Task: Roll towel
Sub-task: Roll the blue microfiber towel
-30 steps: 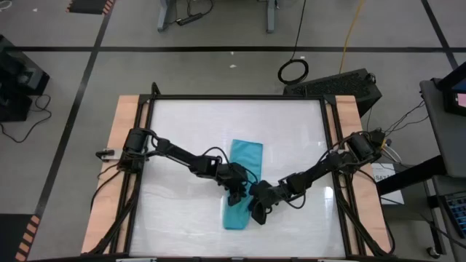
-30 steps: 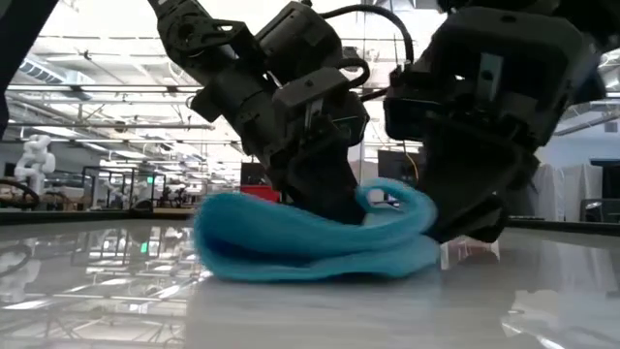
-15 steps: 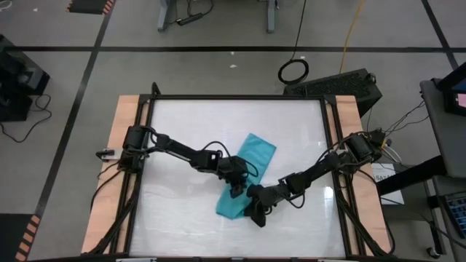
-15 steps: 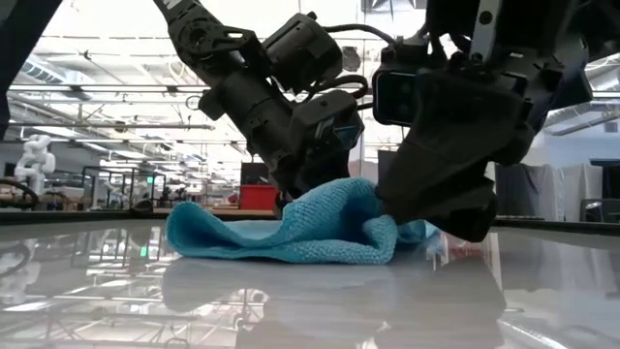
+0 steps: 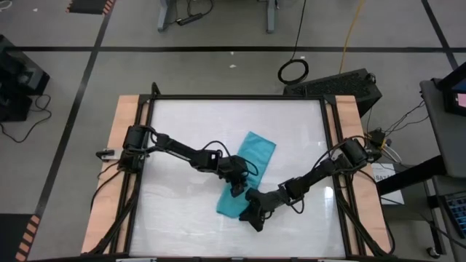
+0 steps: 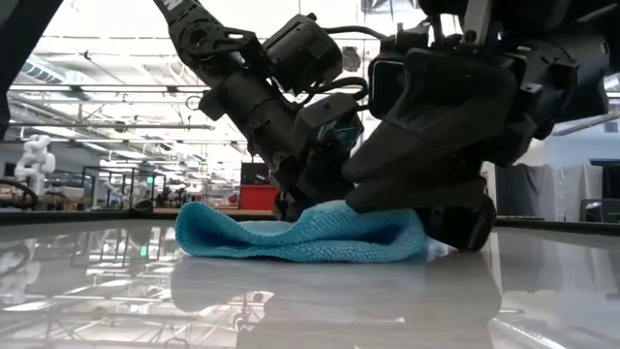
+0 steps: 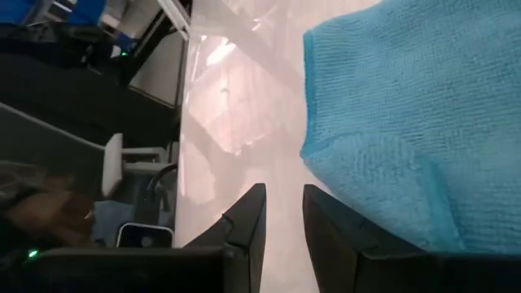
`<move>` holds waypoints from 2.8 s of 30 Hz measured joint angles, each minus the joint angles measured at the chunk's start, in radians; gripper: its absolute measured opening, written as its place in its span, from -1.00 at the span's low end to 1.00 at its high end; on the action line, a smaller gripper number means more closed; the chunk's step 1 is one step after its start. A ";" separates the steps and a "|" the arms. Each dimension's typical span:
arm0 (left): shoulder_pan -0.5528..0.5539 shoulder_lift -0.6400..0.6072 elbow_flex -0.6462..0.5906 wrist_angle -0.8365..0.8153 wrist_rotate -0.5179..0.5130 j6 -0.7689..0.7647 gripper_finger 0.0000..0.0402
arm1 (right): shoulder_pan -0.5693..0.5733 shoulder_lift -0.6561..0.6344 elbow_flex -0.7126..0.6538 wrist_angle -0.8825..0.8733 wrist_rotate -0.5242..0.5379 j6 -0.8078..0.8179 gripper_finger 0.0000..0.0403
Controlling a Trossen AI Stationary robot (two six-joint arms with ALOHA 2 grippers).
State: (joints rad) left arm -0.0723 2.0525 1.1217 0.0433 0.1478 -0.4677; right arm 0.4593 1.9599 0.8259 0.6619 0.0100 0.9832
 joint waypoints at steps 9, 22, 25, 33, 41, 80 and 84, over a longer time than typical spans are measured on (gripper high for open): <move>0.026 0.000 -0.002 0.029 0.009 -0.051 -0.30 | 0.009 -0.003 0.020 -0.097 0.060 0.008 -0.63; 0.028 0.000 -0.002 0.028 0.049 -0.055 -0.30 | 0.076 -0.142 0.020 -0.545 0.140 0.036 -0.57; 0.028 0.000 -0.002 0.031 0.054 -0.076 -0.30 | 0.075 -0.148 0.020 -0.574 0.181 0.069 -0.44; 0.026 0.000 -0.002 0.036 0.059 -0.076 -0.30 | 0.061 -0.107 0.022 -0.506 0.198 0.078 -0.14; 0.024 0.001 -0.002 0.046 0.062 -0.077 -0.30 | 0.043 -0.054 0.021 -0.369 0.268 0.082 -0.26; 0.066 0.003 -0.002 0.096 -0.022 -0.101 -0.30 | 0.032 -0.051 0.118 -0.355 0.096 0.026 -0.59; 0.064 0.003 -0.002 0.102 0.013 -0.096 -0.30 | 0.063 -0.053 0.118 -0.412 0.091 0.052 -0.60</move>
State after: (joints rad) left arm -0.0083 2.0558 1.1194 0.1450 0.1610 -0.5632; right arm 0.5220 1.9072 0.9443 0.2497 0.1006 1.0347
